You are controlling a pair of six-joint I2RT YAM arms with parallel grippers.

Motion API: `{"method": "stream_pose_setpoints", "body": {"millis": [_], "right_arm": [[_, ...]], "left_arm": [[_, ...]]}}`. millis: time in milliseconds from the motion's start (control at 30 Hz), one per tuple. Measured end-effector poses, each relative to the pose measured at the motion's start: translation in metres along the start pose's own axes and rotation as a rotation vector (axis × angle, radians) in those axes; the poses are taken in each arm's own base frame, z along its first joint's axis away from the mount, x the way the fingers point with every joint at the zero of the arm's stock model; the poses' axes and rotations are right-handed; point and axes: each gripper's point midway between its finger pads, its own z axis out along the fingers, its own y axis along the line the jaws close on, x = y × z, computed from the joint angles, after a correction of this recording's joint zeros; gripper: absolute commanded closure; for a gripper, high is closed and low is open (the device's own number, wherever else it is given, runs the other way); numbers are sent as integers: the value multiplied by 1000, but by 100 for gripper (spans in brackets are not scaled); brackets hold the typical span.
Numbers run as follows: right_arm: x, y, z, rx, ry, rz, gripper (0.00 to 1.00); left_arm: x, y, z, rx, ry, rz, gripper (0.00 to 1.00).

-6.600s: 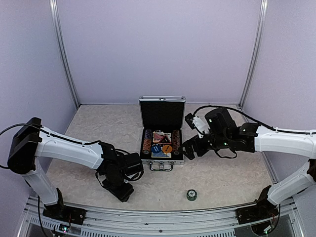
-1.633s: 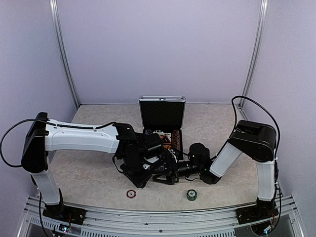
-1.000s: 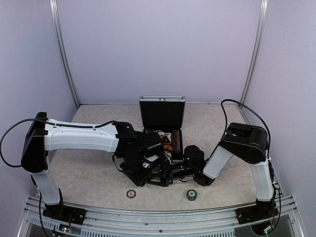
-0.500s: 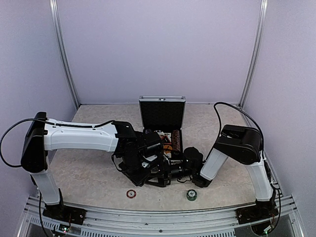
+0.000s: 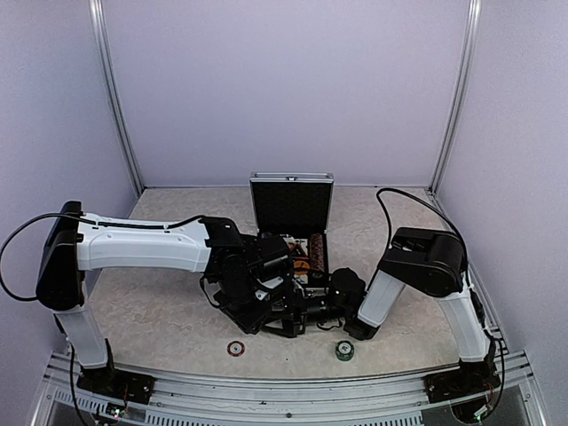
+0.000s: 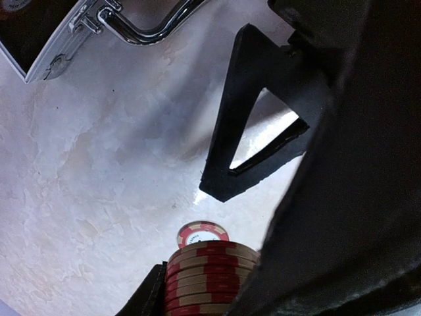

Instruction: Pack up texas hold em set

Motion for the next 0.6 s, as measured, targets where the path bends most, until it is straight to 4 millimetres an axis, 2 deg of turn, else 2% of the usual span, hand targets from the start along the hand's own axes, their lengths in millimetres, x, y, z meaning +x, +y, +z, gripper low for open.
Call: {"method": "stream_pose_setpoints", "body": {"millis": [233,367,600], "right_arm": [[-1,1,4,-4,12,-12,26],[-5,1,8,-9,10,-5,27],[-5,2,11,-9,26,-7,34]], "left_arm": [[-1,0,-3,4,-10,-5,100],[-3,-9,-5,28,-29,16,100],[-1,-10,-6,30,-23,24,100]]}}
